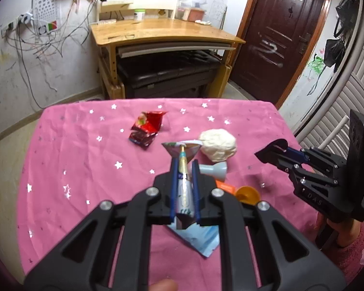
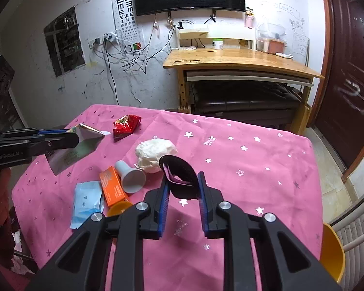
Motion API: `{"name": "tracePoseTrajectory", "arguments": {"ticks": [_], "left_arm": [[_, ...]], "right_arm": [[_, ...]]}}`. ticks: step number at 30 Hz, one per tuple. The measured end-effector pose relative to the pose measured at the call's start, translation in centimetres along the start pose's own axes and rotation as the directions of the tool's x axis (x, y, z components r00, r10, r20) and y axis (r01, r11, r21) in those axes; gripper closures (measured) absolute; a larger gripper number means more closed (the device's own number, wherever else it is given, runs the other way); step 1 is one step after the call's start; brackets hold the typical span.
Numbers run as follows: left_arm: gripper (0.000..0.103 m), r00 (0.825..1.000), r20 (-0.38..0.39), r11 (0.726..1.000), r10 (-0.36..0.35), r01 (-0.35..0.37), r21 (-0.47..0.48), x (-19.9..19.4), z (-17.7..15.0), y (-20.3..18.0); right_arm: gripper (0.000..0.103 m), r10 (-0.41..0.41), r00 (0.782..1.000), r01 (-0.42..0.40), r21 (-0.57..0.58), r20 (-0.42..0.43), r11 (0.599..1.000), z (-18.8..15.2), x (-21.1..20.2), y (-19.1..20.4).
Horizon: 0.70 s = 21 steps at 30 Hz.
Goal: Collect trash
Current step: 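Carry the tube and dark pouch over the yellow bin and open both tools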
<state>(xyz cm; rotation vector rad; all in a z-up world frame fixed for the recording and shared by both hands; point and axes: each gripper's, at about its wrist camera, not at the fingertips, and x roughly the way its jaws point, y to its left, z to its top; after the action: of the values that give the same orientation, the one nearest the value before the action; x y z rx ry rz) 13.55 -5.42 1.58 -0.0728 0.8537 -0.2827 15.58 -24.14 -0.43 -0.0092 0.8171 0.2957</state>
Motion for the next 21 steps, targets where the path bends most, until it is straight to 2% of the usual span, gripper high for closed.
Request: {"name": "tracePoseTrajectory", "arguments": {"ticks": [9,21], "left_arm": [[0.093,1.000,0.016,0.999,-0.005,0.004,0.047,-0.6,0.3,-2.7],[0.093,1.000,0.013,0.994,-0.021,0.019,0.111,0.1,0.7,-6.8]], "right_arm": [[0.087,-0.029,0.998,0.026,0.067,0.051,0.997,-1.3,-3.4,-3.1],[0.087,-0.097,0.990,0.075,0.204,0.100,0.976,-4.2,-7.3,-9.1]]}}
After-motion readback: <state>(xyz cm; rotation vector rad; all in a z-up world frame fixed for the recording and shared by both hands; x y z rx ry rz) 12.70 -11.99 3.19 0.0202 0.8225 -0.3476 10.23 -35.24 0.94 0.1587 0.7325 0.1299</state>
